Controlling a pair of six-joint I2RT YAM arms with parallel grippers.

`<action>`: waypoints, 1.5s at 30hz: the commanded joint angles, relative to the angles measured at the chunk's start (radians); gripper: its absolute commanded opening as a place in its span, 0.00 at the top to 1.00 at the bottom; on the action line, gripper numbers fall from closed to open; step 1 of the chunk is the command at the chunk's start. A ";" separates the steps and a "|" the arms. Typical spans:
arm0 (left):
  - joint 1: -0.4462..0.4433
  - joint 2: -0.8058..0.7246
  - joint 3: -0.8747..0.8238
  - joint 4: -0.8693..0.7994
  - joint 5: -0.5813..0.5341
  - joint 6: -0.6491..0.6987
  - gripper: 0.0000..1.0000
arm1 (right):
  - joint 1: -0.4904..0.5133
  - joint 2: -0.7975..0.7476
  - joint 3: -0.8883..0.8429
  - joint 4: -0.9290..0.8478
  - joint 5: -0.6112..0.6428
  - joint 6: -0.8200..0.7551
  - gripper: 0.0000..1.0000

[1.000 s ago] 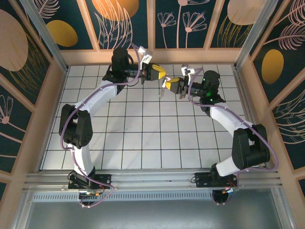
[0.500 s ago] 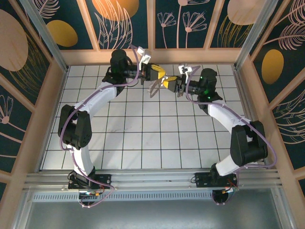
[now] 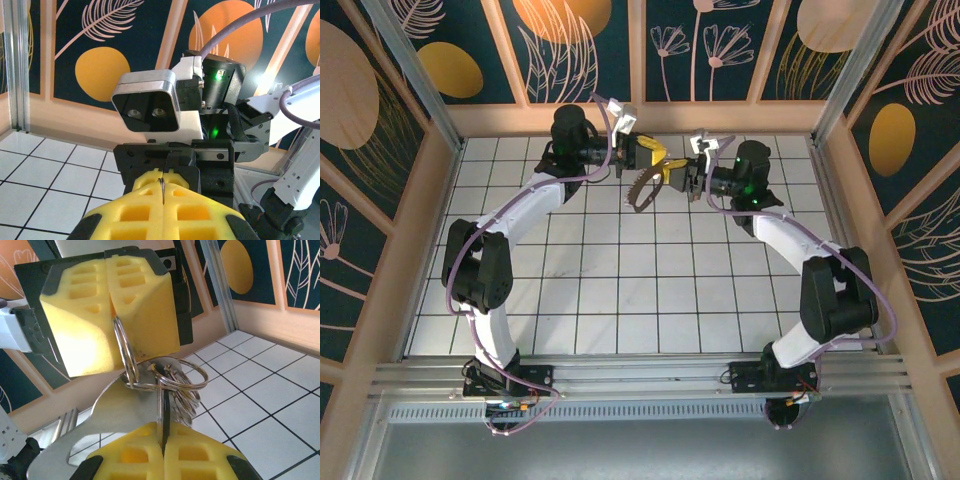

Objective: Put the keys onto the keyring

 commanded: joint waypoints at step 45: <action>-0.034 -0.003 -0.156 0.788 -0.121 -0.580 1.00 | -0.119 -0.266 -0.195 0.368 0.205 0.316 0.55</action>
